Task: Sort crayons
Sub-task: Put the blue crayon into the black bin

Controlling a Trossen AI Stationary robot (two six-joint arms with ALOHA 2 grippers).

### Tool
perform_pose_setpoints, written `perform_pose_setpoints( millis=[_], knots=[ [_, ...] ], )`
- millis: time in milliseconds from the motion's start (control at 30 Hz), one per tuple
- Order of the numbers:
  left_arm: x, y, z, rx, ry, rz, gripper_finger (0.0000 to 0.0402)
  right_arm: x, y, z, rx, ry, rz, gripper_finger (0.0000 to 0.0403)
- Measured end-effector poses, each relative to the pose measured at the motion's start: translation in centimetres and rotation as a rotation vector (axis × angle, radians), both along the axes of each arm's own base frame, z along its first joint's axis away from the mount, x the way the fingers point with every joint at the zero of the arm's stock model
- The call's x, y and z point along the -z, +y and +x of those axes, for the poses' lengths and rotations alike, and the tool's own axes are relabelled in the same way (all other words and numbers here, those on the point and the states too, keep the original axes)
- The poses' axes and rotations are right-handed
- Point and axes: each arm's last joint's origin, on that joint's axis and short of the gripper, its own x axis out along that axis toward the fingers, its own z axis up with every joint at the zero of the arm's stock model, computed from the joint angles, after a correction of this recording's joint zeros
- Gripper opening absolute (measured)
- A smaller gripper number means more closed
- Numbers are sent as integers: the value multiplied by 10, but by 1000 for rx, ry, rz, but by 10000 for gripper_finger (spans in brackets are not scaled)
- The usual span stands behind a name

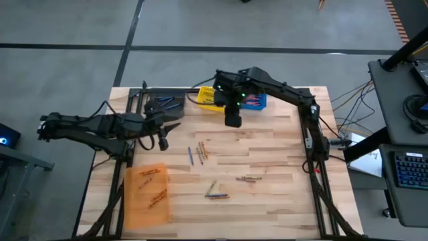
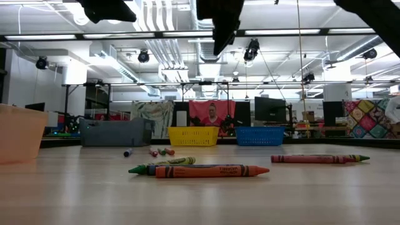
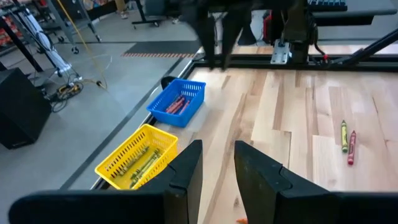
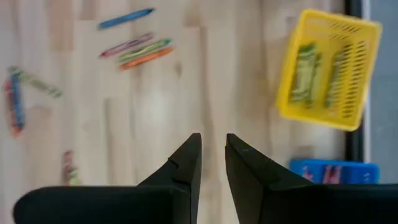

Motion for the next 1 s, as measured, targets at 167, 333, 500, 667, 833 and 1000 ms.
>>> perform_pose_setpoints(
  millis=[167,333,500,667,833,1000],
  knots=[
    [5,-1,8,0,34,1,75,-11,30,-7,-46,1,29,63],
    [10,-2,14,7,60,-10,75,-17,59,-14,-95,0,38,63],
    [15,-3,20,29,83,-22,75,-14,84,-24,-137,-2,47,63],
    [22,-6,28,87,124,-46,75,-1,102,-34,-147,-62,55,63],
    [30,-8,36,143,179,-71,75,18,116,-50,-134,-112,72,63],
    [44,-11,43,214,275,-109,75,42,128,-68,-92,-159,111,63]
  ],
)
